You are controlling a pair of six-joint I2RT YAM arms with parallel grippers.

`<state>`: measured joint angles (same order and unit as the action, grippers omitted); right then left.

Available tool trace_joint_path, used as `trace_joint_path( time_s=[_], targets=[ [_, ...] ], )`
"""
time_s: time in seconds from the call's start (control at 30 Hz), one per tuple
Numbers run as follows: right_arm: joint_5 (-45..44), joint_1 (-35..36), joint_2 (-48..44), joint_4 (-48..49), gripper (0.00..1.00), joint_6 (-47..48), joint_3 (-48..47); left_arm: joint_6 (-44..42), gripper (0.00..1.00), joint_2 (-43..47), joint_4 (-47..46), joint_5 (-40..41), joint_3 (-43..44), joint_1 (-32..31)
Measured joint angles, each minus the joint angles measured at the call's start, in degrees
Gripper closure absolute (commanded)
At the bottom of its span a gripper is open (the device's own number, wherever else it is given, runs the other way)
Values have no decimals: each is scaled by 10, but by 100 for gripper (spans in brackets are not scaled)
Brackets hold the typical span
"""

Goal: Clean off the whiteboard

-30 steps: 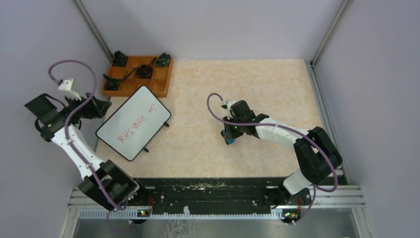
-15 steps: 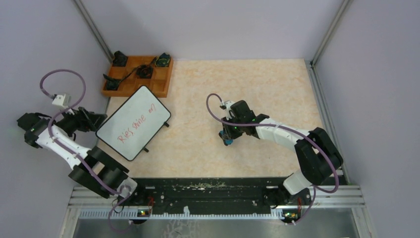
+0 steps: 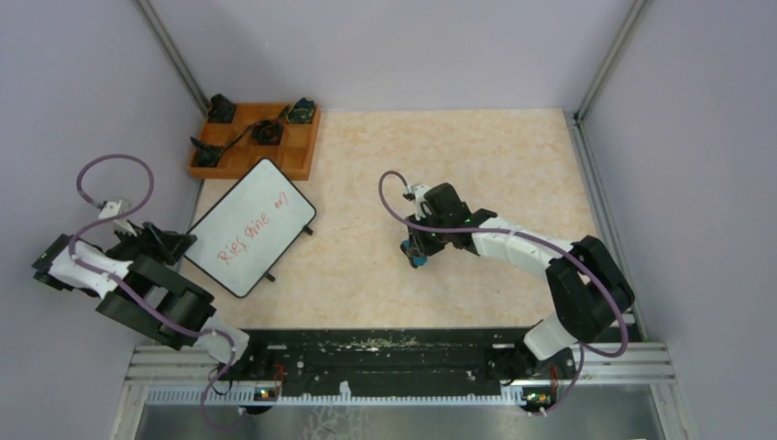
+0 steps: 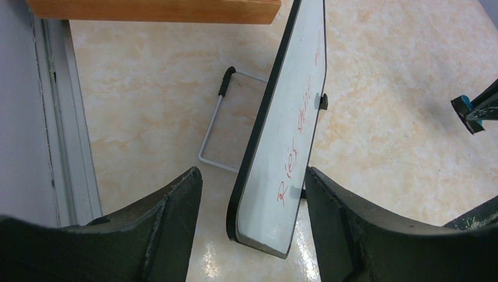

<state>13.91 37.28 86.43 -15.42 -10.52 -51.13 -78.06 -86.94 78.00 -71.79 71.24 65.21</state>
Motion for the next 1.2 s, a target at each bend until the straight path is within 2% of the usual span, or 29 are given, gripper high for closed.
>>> trace_joint_path(
  time_s=[0.27, 0.73, 1.2],
  targets=[
    [3, 7, 5, 2, 100, 0, -8, -46, 38, -8, 25, 10, -9, 18],
    [2, 20, 9, -1, 100, -2, -17, -74, 39, -38, 35, 10, -9, 33],
    [-6, 35, 16, -3, 100, -6, -34, -91, 45, -38, 34, -18, -35, 33]
  ],
)
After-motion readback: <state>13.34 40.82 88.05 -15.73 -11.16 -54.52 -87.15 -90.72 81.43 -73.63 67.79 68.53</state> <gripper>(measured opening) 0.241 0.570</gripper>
